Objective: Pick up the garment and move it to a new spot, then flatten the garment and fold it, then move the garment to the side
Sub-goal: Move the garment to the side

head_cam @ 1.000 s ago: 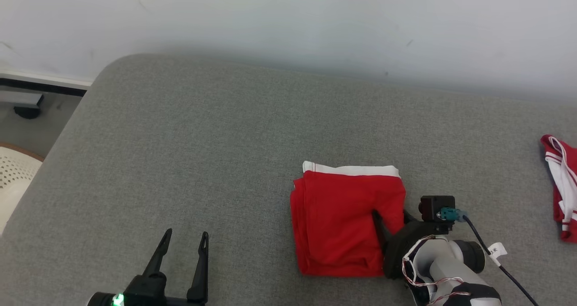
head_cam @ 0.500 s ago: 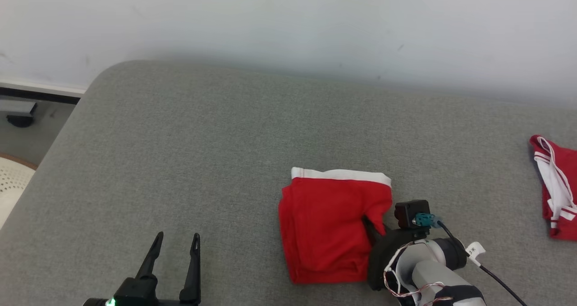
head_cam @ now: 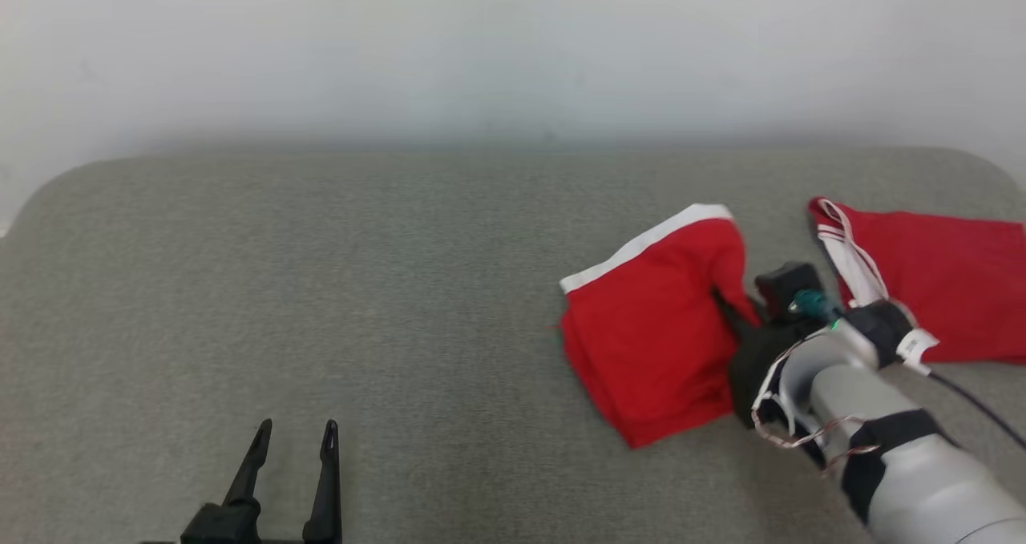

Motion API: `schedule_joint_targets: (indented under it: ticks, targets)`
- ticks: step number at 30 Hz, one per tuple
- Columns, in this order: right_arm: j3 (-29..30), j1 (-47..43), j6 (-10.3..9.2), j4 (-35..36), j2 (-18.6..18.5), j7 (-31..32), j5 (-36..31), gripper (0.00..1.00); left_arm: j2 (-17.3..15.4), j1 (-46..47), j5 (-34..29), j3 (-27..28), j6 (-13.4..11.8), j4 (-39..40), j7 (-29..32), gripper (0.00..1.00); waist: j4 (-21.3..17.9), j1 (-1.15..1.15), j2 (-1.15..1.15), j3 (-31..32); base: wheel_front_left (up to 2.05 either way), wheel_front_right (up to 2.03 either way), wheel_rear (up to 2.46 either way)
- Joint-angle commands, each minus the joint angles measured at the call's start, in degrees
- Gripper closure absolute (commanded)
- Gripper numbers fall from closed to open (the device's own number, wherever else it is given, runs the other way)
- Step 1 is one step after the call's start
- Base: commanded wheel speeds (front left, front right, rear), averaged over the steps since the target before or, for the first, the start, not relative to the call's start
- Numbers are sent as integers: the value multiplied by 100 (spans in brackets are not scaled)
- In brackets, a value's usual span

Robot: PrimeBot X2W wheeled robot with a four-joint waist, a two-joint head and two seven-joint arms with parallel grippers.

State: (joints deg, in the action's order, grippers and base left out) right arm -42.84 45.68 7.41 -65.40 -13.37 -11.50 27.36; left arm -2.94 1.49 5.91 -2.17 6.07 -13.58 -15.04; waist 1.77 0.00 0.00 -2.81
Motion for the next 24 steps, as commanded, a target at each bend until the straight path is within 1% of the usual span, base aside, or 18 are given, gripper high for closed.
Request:
schedule_joint_targets:
  ticks: [1, 5, 7, 10, 17, 23, 24]
  targets:
    - [-92, 159, 11, 56, -164, 51, 56, 100, 1, 112, -36, -4, 23, 42, -11, 0, -372, 0, 0, -183, 0, 0, 0]
    - [-330, 494, 11, 112, -537, 228, 186, 100, -26, 241, -66, 28, 39, 78, -10, 0, -495, 0, 0, -404, 0, 0, 0]
    - [-496, 695, 11, 98, -795, 286, 125, 100, -47, 327, -78, 19, 61, 105, -11, 0, -508, 0, 0, -530, 0, 0, 0]
    - [-532, 976, 11, 39, -1063, 352, 281, 100, -91, 426, -89, 26, 89, 151, -11, 0, -519, 0, 0, -711, 0, 0, 0]
    - [-601, 1537, 7, -152, -1611, 475, 523, 100, -227, 628, -99, 45, 106, 263, -11, 0, -512, 0, 0, -1103, 0, 0, 0]
    - [-670, 1809, 7, -292, -2050, 519, 687, 100, -282, 731, -99, 67, 123, 356, -11, 0, -519, 0, 0, -1339, 0, 0, 0]
    - [-670, 1809, 7, -292, -2050, 519, 687, 100, -282, 731, -99, 67, 123, 356, -11, 0, -519, 0, 0, -1339, 0, 0, 0]
